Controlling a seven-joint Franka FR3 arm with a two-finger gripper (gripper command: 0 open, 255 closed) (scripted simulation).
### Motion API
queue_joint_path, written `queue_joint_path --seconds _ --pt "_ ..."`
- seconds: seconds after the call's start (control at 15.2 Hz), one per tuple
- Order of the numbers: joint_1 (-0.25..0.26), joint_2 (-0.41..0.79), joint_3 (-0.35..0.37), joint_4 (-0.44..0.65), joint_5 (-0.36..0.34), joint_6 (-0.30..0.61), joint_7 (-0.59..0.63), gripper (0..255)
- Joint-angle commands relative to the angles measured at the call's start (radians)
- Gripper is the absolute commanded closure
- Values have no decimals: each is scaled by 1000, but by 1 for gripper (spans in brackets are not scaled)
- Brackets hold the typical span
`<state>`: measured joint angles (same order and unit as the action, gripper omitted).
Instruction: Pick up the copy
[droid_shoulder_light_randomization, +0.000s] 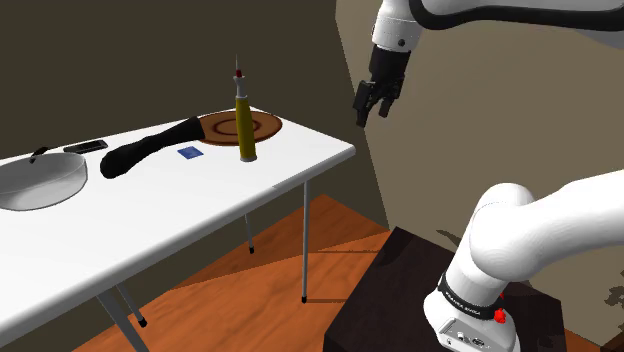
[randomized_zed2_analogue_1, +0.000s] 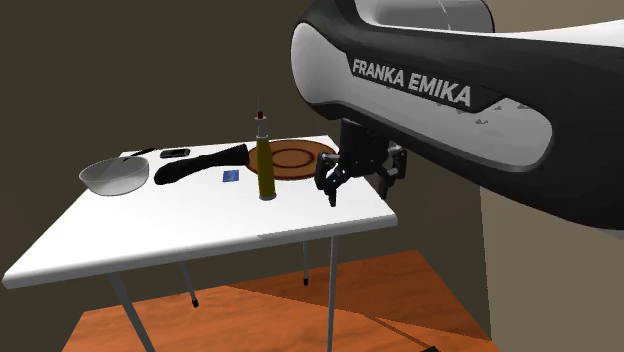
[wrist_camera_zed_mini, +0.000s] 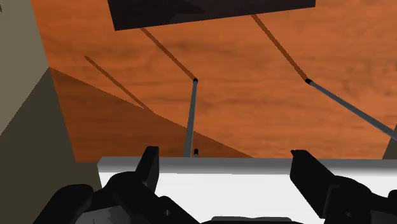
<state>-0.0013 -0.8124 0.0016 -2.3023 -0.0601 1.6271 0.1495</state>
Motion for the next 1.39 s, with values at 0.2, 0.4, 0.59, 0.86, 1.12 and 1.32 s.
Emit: queue_joint_path --seconds 0.2,0.4,0.59,0.86,1.12,1.32 --pt "1 92 28 55 11 64 43 0" --pt "-1 186 55 121 17 119 85 0" --pt "-5 281 82 197 15 164 127 0" --pt "-11 410 116 316 2 208 184 0" --pt "-17 543 148 457 -25 233 242 0" --pt "-17 647 170 579 -54 238 286 0"
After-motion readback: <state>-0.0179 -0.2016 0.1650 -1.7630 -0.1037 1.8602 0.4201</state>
